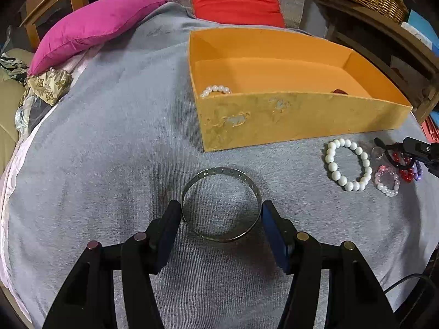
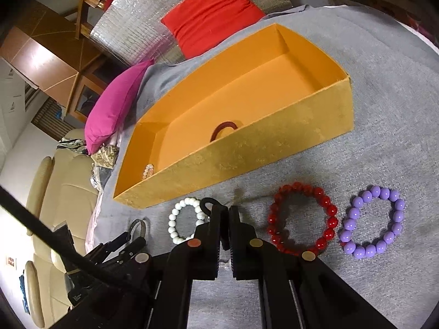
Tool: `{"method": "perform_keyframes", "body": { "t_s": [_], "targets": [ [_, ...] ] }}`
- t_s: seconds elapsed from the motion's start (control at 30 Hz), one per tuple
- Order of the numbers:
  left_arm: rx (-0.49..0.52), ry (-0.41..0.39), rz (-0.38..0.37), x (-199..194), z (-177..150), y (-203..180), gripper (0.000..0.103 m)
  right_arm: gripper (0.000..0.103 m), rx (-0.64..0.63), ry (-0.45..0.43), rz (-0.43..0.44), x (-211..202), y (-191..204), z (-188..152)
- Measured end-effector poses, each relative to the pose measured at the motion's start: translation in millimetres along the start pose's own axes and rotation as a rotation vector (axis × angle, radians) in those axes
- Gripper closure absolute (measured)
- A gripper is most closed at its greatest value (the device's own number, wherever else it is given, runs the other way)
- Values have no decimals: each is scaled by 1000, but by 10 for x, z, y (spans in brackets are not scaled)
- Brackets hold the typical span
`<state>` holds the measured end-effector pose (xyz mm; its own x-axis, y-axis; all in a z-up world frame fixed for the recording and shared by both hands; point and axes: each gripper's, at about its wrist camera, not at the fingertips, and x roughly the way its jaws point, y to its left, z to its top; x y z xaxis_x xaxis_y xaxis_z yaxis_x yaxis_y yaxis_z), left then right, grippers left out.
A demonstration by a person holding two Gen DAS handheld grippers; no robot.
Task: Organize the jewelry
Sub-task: 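Carry the silver bangle into the orange box with the left gripper while the right drops the hair tie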
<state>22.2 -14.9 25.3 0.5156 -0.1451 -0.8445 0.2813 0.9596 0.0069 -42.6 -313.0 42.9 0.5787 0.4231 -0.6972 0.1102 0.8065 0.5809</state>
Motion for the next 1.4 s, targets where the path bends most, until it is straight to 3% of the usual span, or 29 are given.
{"method": "perform_keyframes", "body": {
  "t_s": [0.33, 0.53, 0.7, 0.8, 1.03, 1.4],
  "targets": [
    [83, -118, -110, -554, -55, -281, 41, 97, -58, -79, 84, -320, 212, 5],
    [88, -209, -152, -744, 123, -427, 41, 97, -90, -177, 118, -516, 308, 60],
    [51, -291, -130, -764, 386, -526, 41, 97, -107, -300, 77, -655, 375, 192],
    [34, -324, -66, -674, 543, -588, 41, 97, -107, -349, 19, -663, 367, 278],
    [-44, -311, -43, -362, 838, -684, 41, 97, -55, -349, -48, -473, 248, 489],
    [-24, -265, -17, -74, 926, -769, 41, 97, -56, -313, -188, -9, -57, 886]
  ]
}}
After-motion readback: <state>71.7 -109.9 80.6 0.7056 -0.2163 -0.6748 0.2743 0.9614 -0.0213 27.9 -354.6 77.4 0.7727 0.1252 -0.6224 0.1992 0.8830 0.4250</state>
